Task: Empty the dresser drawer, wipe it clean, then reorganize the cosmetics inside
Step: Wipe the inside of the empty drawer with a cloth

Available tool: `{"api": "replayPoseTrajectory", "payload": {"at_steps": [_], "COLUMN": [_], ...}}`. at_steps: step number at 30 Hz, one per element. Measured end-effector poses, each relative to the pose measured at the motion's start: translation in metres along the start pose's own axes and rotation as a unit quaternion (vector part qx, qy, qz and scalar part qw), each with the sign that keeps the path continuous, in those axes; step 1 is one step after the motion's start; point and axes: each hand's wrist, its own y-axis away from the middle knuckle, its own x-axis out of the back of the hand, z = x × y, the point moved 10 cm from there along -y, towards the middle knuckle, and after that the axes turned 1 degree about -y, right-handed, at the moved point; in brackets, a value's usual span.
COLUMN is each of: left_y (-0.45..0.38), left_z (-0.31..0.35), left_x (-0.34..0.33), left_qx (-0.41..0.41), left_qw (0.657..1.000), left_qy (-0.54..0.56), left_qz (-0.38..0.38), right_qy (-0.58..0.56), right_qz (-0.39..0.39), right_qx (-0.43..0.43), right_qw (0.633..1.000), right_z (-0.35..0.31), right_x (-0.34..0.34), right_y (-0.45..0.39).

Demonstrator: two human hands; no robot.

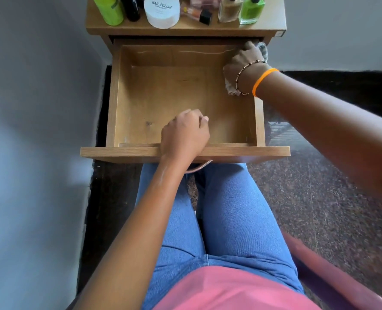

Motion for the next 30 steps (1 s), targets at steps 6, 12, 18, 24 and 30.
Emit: {"api": "replayPoseTrajectory", "payload": {"at_steps": [6,12,18,24,30], "left_y": [0.0,0.001,0.001,0.0,0.001], "left_z": [-0.002,-0.004,0.0,-0.001,0.001], "left_x": [0.006,0.003,0.002,0.001,-0.001], "left_qx": [0.018,0.024,0.014,0.023,0.021], "left_qw": [0.999,0.999,1.0,1.0,1.0], "left_qy": [0.02,0.036,0.027,0.011,0.02], "left_qz": [0.027,0.015,0.003,-0.002,-0.011], "right_qy": [0.038,0.025,0.076,0.041,0.079], "right_qz": [-0.067,-0.101,-0.156,-0.181,-0.192], "right_qx": [0.111,0.156,0.154,0.133,0.162], "right_qw": [0.991,0.982,0.973,0.974,0.965], "right_z": [-0.055,-0.072,-0.063,-0.068,-0.061], "right_x": [-0.038,-0.051,-0.062,-0.043,-0.063], "right_y": [0.037,0.049,0.052,0.025,0.043]}}
